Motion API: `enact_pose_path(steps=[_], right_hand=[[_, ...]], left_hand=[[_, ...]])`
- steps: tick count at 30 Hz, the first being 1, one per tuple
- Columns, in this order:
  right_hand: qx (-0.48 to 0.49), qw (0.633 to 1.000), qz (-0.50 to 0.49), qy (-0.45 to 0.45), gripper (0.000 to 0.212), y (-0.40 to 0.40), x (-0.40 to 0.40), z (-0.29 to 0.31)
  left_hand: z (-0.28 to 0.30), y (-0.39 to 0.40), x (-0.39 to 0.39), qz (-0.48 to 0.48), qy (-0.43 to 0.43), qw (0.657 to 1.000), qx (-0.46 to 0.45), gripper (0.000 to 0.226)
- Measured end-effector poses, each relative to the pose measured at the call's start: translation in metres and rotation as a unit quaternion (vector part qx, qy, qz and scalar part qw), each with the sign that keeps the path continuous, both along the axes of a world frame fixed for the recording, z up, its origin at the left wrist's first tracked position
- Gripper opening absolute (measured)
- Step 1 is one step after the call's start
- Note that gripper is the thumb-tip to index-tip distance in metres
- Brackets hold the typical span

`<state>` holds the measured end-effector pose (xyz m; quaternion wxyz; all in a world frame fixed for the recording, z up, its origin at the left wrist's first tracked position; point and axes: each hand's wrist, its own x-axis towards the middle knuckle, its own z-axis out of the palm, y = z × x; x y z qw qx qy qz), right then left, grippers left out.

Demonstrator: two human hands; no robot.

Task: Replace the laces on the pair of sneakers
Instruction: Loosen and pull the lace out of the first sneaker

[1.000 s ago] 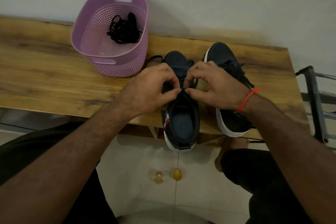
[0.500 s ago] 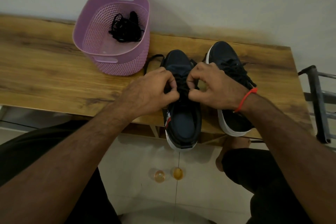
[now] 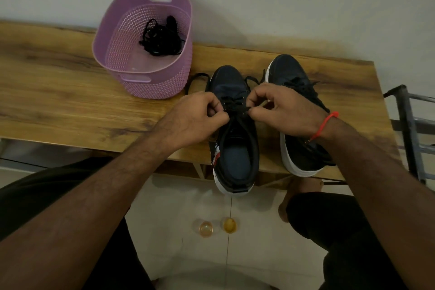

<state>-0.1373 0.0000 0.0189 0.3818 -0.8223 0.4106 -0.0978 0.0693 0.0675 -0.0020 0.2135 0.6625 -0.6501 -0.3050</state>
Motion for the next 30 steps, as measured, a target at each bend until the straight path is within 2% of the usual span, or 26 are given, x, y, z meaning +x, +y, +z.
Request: enact_pose_path(steps=[3,5,9,11,15,18,21,23,25,27,30], right_hand=[[0.115,0.992,-0.025,-0.034,0.014,0.001,-0.001,0.001],[0.178,0.98,-0.027,-0.08,0.016,0.003,0.001,0.004],[0.239,0.961,-0.059,-0.128,0.014,0.007,0.009,0.006],[0.28,0.935,-0.107,-0.188,0.012,0.006,0.009,0.009],[0.389,0.847,-0.14,-0.334,0.005,0.0,-0.002,0.019],[0.421,0.785,-0.17,-0.421,0.006,-0.006,-0.009,0.027],[0.424,0.721,-0.2,-0.51,0.007,-0.014,-0.017,0.036],[0.395,0.713,-0.231,-0.531,0.014,-0.02,-0.023,0.042],[0.36,0.715,-0.26,-0.539,0.019,-0.025,-0.03,0.045],[0.339,0.715,-0.288,-0.539,0.016,-0.028,-0.034,0.046],[0.308,0.737,-0.313,-0.513,0.019,-0.032,-0.037,0.044]], left_hand=[[-0.002,0.0,-0.003,0.031,0.028,0.998,0.043,0.016],[-0.002,0.001,-0.005,0.036,0.061,0.996,0.055,0.011],[-0.002,0.001,-0.005,0.041,0.1,0.992,0.058,0.004],[0.001,0.002,-0.004,0.065,0.179,0.977,0.096,0.01],[0.016,0.002,0.0,0.102,0.432,0.875,0.196,0.016],[0.029,0.0,0.007,0.093,0.539,0.818,0.179,0.016],[0.041,-0.002,0.018,0.127,0.625,0.761,0.117,0.021],[0.046,-0.003,0.026,0.153,0.657,0.735,0.076,0.024],[0.049,-0.002,0.03,0.172,0.662,0.729,0.035,0.026],[0.05,-0.001,0.03,0.175,0.656,0.734,-0.002,0.027],[0.049,0.0,0.027,0.162,0.628,0.76,-0.044,0.033]])
